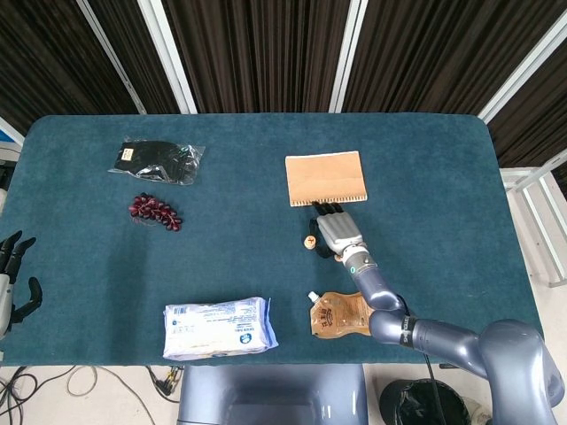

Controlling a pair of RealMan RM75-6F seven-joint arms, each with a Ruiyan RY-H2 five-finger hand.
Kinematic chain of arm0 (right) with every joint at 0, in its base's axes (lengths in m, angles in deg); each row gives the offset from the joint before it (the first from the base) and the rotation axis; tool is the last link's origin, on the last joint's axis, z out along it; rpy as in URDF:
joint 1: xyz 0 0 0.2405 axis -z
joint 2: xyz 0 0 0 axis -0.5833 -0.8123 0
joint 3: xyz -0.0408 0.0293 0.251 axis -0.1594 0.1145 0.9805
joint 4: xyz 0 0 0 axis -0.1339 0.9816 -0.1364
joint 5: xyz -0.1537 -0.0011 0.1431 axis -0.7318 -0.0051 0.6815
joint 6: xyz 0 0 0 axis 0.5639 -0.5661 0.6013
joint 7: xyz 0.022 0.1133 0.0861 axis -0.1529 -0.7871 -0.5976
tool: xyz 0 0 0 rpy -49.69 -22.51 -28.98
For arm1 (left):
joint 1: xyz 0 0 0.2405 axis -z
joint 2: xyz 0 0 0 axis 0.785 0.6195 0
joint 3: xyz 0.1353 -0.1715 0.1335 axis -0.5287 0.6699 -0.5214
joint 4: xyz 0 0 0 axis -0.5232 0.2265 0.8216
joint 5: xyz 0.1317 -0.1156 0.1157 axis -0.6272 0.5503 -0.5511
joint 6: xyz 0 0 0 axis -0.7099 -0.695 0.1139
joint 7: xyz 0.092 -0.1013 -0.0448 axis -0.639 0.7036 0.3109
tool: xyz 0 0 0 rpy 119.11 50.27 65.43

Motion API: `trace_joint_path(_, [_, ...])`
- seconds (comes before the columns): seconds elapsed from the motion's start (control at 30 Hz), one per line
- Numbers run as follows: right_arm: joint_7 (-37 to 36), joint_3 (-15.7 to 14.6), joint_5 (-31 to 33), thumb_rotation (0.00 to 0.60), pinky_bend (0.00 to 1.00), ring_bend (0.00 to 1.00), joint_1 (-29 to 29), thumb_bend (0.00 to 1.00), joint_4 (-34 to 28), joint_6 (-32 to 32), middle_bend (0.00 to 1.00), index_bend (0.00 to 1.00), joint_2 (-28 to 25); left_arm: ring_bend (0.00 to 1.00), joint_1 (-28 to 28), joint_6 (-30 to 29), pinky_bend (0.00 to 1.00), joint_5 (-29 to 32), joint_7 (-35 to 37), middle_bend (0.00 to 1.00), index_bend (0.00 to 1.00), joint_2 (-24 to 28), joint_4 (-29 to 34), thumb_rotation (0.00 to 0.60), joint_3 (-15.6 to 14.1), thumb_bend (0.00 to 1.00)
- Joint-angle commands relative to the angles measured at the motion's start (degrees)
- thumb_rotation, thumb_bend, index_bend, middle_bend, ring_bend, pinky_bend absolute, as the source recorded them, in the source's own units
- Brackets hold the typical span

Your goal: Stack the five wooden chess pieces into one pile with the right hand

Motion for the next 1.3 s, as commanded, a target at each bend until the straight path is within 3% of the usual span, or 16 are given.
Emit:
trace_joint_path(0.03, [0.21,-0.14,-0.02,0.600,0.00,0.00,-0.07,0.41,0.33,-0.12,0.00,0.44,0.13,0.00,0.02,-0.02,0.00,-0.06,-0.05,0.00,0.14,-0.01,0.00,0.600,-0.01,0.62])
trace_joint_path(1.3, [-0.09,-0.54,-0.12,0.600,0.00,0.00,0.26,0.40,-0.51,-0.19,0.00,0.52,-0.38,0.00,0.00,0.04,0.00,0.11,0.11,0.00,0.14,0.08,0.04,0.600,0.04,0.62])
